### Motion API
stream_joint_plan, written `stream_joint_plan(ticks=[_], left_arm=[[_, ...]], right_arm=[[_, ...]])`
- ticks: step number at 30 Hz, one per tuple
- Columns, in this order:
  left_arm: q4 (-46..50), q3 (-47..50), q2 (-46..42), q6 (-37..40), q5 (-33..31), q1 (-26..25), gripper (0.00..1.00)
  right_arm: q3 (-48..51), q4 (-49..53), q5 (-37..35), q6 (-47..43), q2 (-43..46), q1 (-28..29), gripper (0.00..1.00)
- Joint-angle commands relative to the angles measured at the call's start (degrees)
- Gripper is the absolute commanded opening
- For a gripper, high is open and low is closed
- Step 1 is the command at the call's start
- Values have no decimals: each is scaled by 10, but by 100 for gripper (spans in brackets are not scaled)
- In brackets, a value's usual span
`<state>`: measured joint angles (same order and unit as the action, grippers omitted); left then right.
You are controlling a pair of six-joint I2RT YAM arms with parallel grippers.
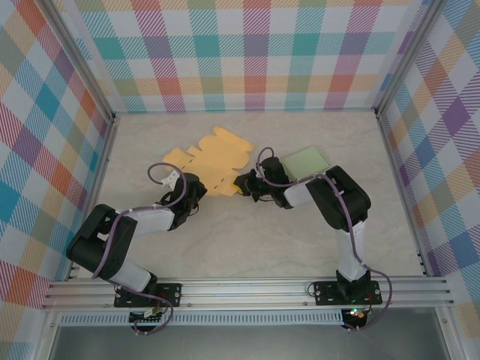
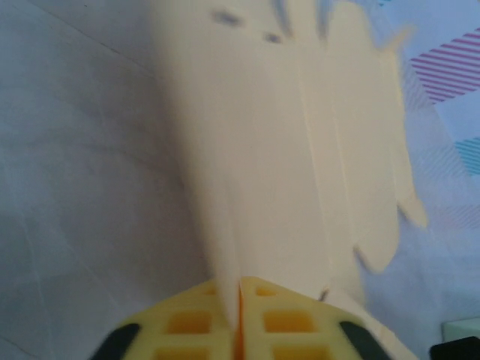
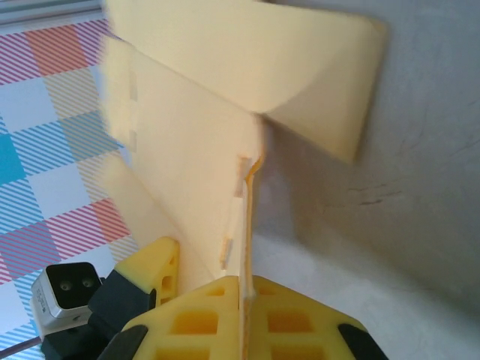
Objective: Fold the paper box
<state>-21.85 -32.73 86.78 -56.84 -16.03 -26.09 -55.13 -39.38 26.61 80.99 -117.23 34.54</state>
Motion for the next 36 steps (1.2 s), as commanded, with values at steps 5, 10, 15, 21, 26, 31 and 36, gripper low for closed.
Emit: stream_joint_plan(ticks=[5,10,15,21,26,31,36], left_arm=[[192,-98,-66,214,-18,17,0],[417,-230,-101,436,-18,23,0],[620,-372,-91,598,51,29,0],[743,-489,-83,776,193,30,0],[868,-609,-53,956,285,31,0],[992,-739,32,1090,325,31,0],[992,-800,124,1087,322,25,0]], right_arm=[[6,108,33,-125,78,2,46],[22,285,-13,-268,193,0,62],[5,472,-117,-399,337,-1,73],[-23,592,-193,-495,466,-20,80],[-42,614,-182,-526,520,-60,82],[-58,624,-174,-533,539,-86,84],[-76,649,-174,-543,528,-108,84]])
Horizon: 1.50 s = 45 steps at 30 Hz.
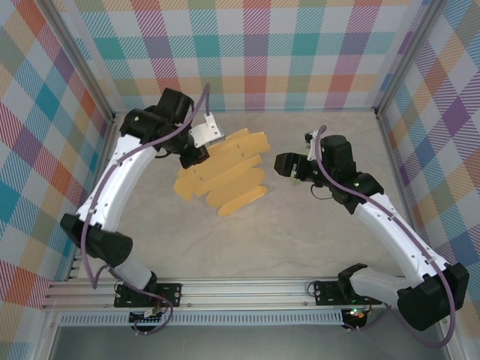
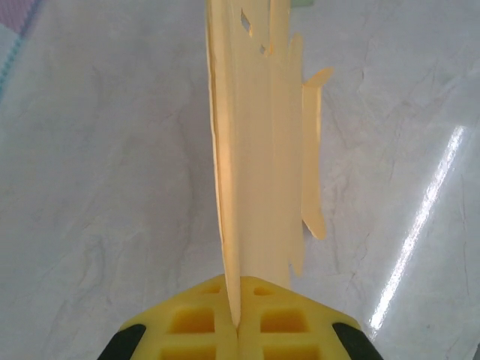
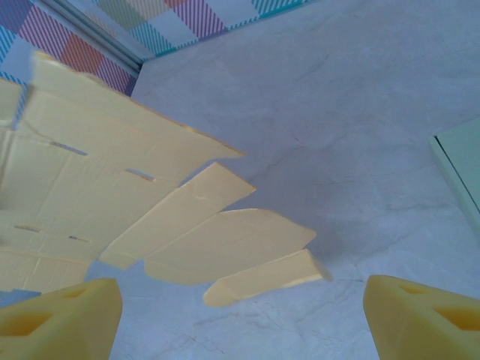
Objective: Fold the paper box
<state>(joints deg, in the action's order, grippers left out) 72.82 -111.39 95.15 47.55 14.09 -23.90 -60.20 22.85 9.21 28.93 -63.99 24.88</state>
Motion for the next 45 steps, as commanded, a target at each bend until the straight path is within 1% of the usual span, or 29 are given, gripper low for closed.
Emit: stream_joint_plan(ticks=[1,4,6,8,12,16,18,21,23,25,27,34,40,41,45], left_arm=[[25,-8,46,40,18,-1,0],[-96,55,41,33,-26,-23,0],[-208,124,19,41,-74,-43,0],[-286,174,4,63,-98,-61,0],[-406,262,-10,105,-128,-103,0],[-528,333,-8,122,-208,-149,0],[-624,376,-9,137,-255,-171,0],[-737,433,-6,170,-312,-195,0],[-785,456,-1,183,-336,-205,0],[-806,466,8,187,-358,-211,0],[-826,474,12,191,-375,-218,0],[-836,476,21,189,-379,-226,0],[-845,490,21,197,-363,-233,0],[-850,495,19,201,-361,-234,0],[-857,506,25,204,-368,-235,0]], right_arm=[[-29,32,1,-23,-6,-17,83],[-40,50,10,-22,-14,-36,83],[-45,63,16,-22,-21,-48,83],[-43,63,32,-19,-27,-60,82],[-29,27,83,2,-47,-81,72],[-26,-12,109,12,-76,-86,64],[-30,-26,129,25,-103,-87,59],[-32,-46,143,53,-141,-86,56],[-34,-59,146,64,-160,-86,54],[-35,-73,161,75,-180,-85,51],[-37,-76,167,81,-195,-85,50],[-37,-94,168,91,-237,-63,49],[-50,-99,161,87,-267,-59,52],[-52,-103,164,88,-270,-59,55],[-47,-150,209,122,-281,-59,62]])
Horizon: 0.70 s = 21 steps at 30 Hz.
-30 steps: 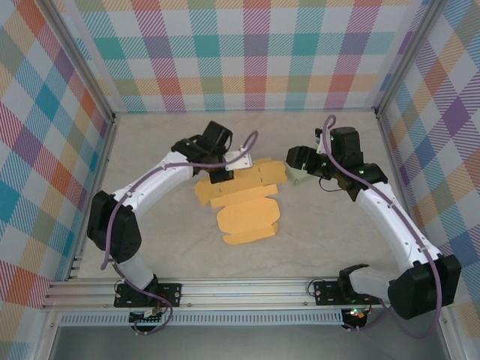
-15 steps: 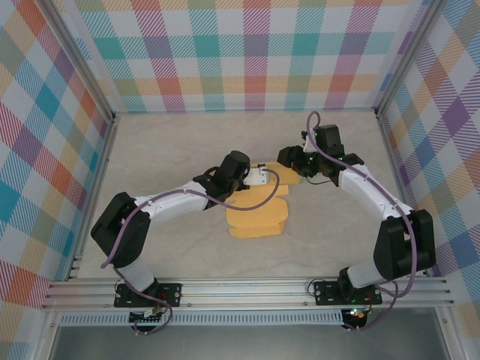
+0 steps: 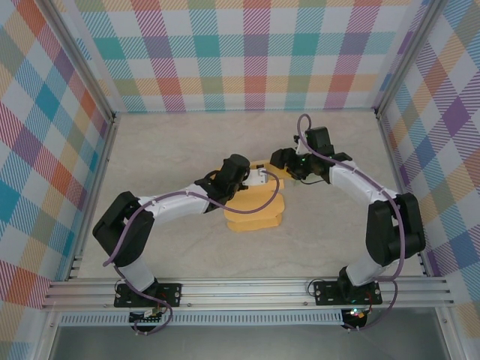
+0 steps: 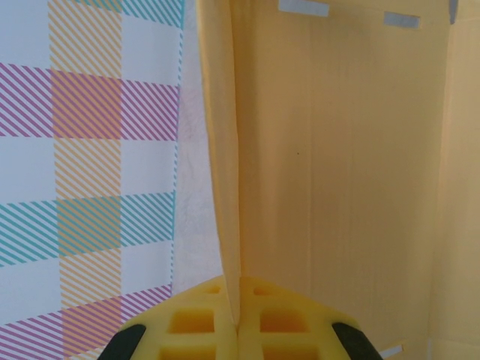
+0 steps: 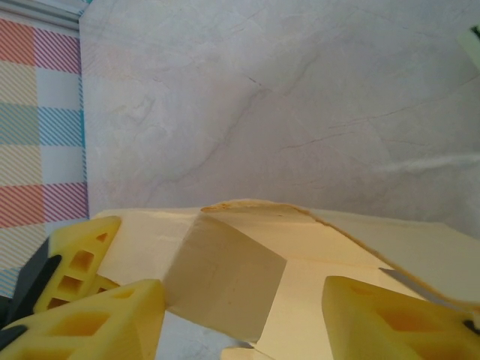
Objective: Fold the paper box
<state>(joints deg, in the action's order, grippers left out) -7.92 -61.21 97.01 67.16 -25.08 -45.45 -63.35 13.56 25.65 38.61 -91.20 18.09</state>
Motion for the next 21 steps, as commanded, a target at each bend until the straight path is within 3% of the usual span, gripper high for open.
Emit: stream_joint_plan(ticks=[1,8,21], left_arm=[[-50,5,9,7,21,-20,0],[-56,19,-2,-2,40,-21,0],[-76,41,-5,16,48,-24,0]], right_arm=[[-11,-74,58,39,-11,9,62],[24,-92,36,67,25,9,58],[76,-95,3,77,78,9,65]])
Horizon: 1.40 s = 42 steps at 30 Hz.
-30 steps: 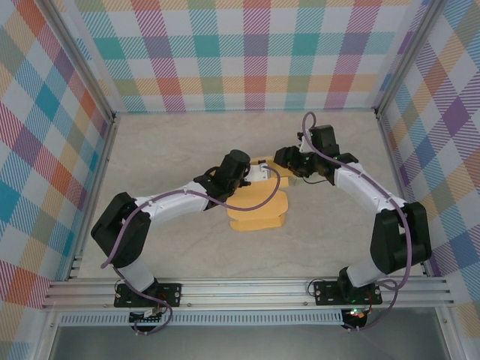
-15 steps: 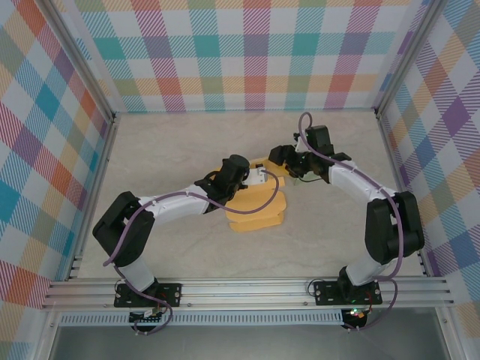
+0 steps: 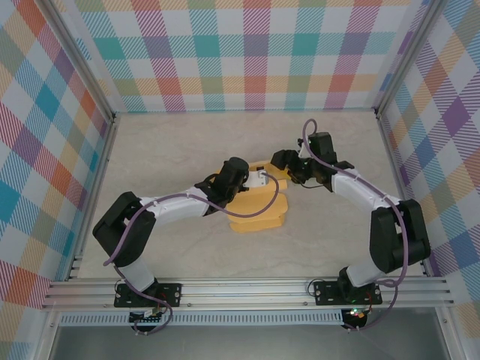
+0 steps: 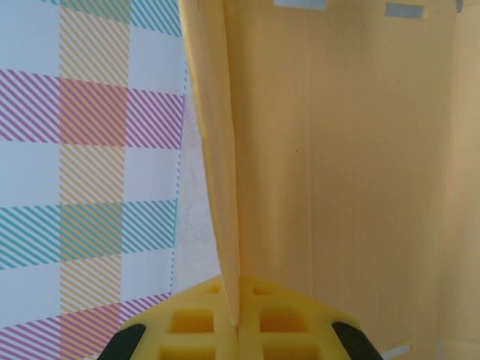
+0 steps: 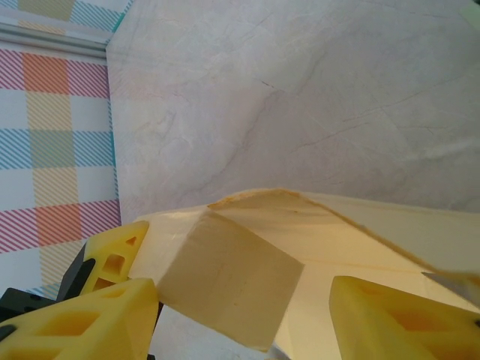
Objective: Fold the paper box
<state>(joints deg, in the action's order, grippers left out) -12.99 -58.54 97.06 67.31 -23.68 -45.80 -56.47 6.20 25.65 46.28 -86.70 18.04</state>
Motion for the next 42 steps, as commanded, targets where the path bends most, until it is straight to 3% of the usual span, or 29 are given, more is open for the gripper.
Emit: stream_joint_plan(ticks=[1,7,17,23,26,29,31,32,34,35,42], left_arm=[[-32,18,-8,19,35,-20,0],[-53,33,-14,35,43,-21,0],[-70,27,-3,28,21,-26,0],[-79,29,-7,30,30,-33,0],[-84,29,-5,32,26,-38,0],[-89,34,-8,30,21,-41,0],[-89,40,-15,27,20,-42,0],[-88,43,-18,26,17,-41,0],[-86,50,-25,26,11,-42,0],[-87,53,-26,25,7,-42,0],[-81,64,-43,7,-6,-36,0]], right_arm=[[9,-15,-3,-2,41,9,65],[2,28,-39,-25,67,9,62],[4,28,-20,-13,31,23,58],[5,-26,13,17,-6,34,51],[-5,-52,26,27,-25,42,38],[-9,-52,14,25,-23,42,12],[-4,-40,-1,17,-8,43,6],[-3,-28,-9,10,2,43,9],[2,-6,-22,-5,24,43,36],[7,5,-29,-10,38,43,42],[83,69,-102,-44,172,41,49]])
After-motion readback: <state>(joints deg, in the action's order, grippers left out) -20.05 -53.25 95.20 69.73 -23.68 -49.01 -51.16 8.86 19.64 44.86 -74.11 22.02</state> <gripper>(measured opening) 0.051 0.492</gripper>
